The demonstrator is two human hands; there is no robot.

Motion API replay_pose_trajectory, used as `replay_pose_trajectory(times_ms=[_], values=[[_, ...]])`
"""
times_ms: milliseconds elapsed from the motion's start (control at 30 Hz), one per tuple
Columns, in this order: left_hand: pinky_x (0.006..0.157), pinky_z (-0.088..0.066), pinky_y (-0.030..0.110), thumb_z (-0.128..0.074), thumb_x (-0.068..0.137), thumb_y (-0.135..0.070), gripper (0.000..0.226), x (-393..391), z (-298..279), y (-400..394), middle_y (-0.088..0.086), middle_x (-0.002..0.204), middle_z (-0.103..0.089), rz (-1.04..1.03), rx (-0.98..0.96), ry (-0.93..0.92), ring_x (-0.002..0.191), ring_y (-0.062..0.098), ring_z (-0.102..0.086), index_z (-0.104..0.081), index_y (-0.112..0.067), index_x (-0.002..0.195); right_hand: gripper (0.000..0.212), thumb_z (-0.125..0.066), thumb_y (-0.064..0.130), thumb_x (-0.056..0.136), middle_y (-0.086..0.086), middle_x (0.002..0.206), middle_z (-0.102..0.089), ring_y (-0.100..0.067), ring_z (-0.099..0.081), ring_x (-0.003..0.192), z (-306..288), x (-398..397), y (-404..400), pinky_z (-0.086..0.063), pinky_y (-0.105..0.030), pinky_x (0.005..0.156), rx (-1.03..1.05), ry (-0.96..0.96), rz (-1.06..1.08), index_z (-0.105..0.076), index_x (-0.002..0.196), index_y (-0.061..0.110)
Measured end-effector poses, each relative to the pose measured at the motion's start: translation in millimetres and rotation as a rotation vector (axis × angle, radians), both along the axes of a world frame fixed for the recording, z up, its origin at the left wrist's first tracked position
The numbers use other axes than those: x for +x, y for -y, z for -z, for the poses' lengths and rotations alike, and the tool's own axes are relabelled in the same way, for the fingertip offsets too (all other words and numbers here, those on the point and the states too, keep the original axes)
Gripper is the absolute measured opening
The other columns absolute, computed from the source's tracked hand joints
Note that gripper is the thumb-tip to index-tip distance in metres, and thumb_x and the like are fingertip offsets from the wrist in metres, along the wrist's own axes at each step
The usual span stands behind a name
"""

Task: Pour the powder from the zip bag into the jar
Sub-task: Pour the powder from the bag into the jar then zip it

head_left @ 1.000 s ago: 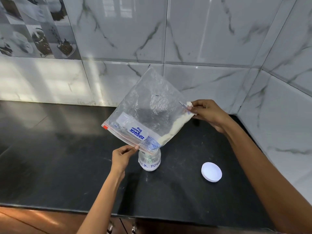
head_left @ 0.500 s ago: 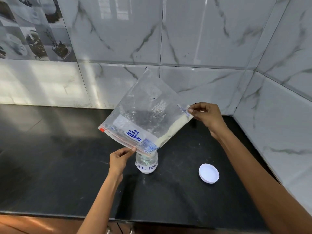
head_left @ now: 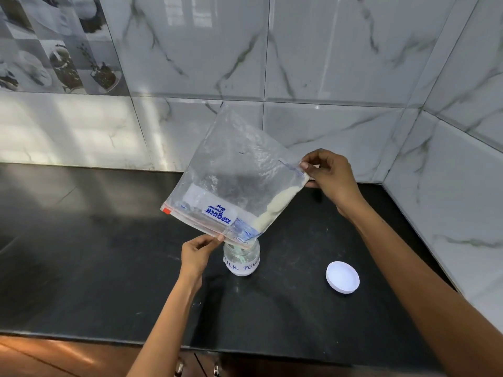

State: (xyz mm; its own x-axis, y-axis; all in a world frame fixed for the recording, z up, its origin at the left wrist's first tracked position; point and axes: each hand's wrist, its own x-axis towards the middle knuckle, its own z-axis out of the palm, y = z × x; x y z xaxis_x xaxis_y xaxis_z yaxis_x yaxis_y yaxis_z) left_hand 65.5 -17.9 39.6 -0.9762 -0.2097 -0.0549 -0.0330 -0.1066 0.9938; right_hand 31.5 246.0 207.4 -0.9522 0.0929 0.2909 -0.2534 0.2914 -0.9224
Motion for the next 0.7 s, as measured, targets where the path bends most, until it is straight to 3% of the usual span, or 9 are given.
replay_pose_trajectory(times_ms=[233,400,700], values=[[0.068,-0.044,0.007,-0.075,0.077,-0.017,0.009,0,3,0,-0.009,0.081,-0.077,-0.007,0.014,0.018,0.079,-0.004,-0.069,-0.076,-0.013,0.085,0.003,-0.062,0.01,0.088,0.0,0.088,-0.065,-0.013,-0.068,0.078,-13,-1,20,-0.06,-0.025,0.062,0.046,-0.095,-0.058,-0.063,0.086,0.008],[0.071,-0.044,0.011,-0.074,0.079,-0.014,0.011,2,7,0,-0.002,0.083,-0.076,-0.022,0.037,0.018,0.077,-0.001,-0.069,-0.075,-0.007,0.088,0.006,-0.062,0.01,0.088,-0.002,0.091,-0.066,-0.016,-0.068,0.079,-18,-6,24,-0.059,-0.026,0.064,0.043,-0.121,-0.039,-0.063,0.083,0.013],[0.073,-0.048,0.011,-0.075,0.078,-0.016,0.016,4,10,2,0.003,0.09,-0.076,-0.002,0.079,0.0,0.087,0.005,-0.07,-0.075,-0.008,0.091,0.007,-0.062,0.01,0.088,0.001,0.089,-0.065,-0.008,-0.068,0.075,-17,-9,19,-0.055,-0.017,0.058,0.053,-0.089,-0.064,-0.062,0.082,0.013]])
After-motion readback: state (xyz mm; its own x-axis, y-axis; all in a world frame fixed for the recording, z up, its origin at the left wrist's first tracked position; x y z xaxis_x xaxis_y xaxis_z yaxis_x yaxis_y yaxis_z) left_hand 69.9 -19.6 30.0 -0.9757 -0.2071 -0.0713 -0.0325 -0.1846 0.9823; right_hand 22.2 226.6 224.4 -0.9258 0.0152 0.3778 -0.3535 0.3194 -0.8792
